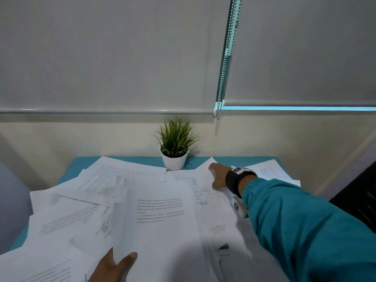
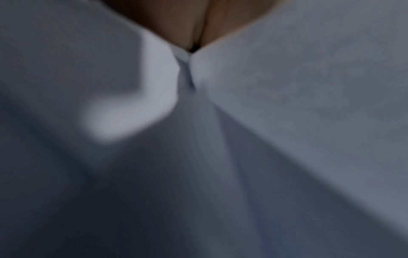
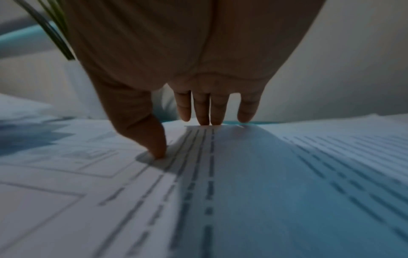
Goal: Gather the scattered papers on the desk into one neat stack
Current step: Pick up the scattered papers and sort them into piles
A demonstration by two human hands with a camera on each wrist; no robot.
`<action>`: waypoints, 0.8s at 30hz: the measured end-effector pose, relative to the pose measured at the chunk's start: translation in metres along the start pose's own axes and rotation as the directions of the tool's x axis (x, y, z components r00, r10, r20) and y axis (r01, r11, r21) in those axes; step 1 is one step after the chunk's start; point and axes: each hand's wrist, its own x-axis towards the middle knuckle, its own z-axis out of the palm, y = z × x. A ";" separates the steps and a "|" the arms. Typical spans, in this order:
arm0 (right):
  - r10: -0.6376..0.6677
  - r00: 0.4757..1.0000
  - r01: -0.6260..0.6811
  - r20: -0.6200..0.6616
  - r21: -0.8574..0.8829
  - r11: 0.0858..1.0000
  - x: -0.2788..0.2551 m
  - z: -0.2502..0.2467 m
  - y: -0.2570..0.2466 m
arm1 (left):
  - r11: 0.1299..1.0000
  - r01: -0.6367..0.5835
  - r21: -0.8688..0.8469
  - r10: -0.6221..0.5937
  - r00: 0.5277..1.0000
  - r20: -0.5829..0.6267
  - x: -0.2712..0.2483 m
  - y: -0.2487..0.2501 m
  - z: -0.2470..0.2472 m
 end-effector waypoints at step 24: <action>-0.055 0.998 0.052 -0.007 -0.251 0.966 -0.011 -0.014 0.023 | 0.999 -0.035 -0.012 0.035 0.999 0.012 0.000 -0.009 -0.001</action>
